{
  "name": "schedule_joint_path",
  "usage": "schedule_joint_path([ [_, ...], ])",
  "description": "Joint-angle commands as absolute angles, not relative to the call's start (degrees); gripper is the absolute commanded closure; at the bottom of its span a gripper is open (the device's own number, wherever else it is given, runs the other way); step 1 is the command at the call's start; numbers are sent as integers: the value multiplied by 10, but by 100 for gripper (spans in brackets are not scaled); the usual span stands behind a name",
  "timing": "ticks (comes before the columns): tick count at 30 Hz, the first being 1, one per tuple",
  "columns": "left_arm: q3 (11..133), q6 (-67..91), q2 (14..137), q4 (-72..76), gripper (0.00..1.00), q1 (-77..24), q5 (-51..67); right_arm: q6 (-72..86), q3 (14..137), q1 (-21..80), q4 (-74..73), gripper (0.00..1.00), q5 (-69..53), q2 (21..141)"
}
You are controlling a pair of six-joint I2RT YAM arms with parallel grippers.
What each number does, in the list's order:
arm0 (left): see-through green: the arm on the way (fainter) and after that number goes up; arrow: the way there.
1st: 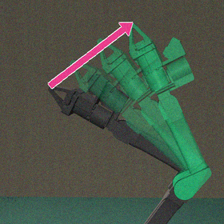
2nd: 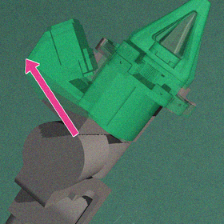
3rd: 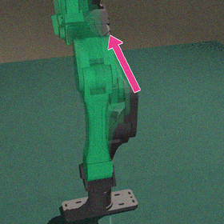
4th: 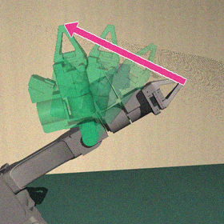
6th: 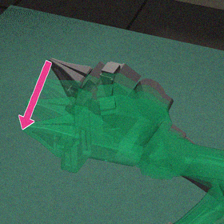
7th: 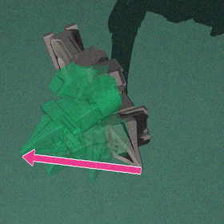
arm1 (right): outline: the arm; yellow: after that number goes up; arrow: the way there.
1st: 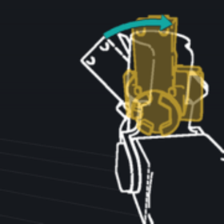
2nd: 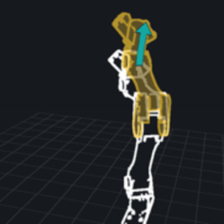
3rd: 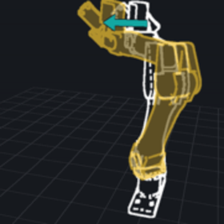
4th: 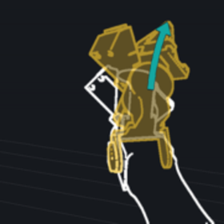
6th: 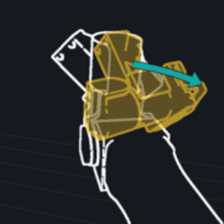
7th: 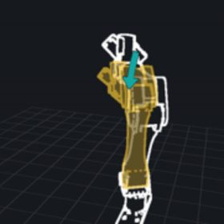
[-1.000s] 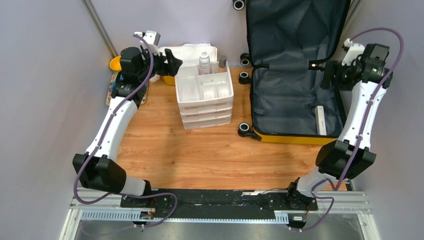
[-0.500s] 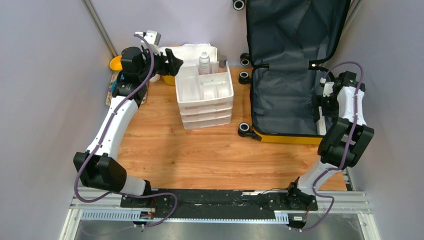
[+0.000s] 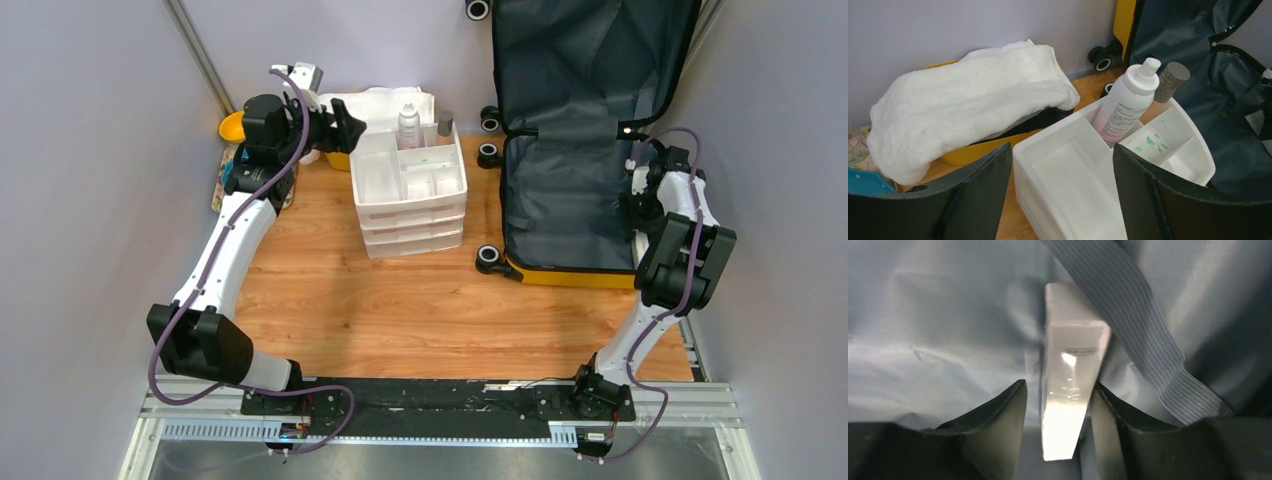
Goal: Open, take out, and arrange the luggage
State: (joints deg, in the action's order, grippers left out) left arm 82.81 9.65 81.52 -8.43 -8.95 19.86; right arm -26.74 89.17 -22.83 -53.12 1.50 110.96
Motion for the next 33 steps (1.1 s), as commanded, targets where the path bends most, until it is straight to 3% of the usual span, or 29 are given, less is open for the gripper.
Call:
schedule_joint_path([
  [1, 819, 80, 805, -78, 19, -85, 220, -257, 912, -216, -503, 53, 8, 1114],
  [4, 798, 57, 793, -78, 20, -84, 264, -257, 923, -217, -507, 77, 8, 1113],
  [5, 788, 48, 786, -76, 19, -83, 281, -255, 931, -217, -511, 90, -9, 1109],
  [7, 738, 27, 754, -55, 18, -79, 335, -254, 935, -217, -521, 100, -28, 1095],
  [14, 605, -100, 671, -61, 19, -79, 438, -243, 951, -217, -547, 100, -78, 1041],
  [18, 541, -255, 616, -110, 22, -97, 541, -231, 961, -216, -563, 100, -99, 1019],
  [22, 489, -407, 586, -155, 27, -196, 435, -219, 964, -215, -573, 100, -110, 1006],
  [27, 306, -534, 566, 104, 33, -314, 219, -202, 967, -212, -590, 100, -120, 995],
  [29, 227, -573, 579, 274, 36, -347, 172, -194, 967, -210, -594, 100, -124, 985],
  [33, 143, -632, 620, 473, 37, -381, 139, -182, 946, -208, -590, 100, -134, 965],
])
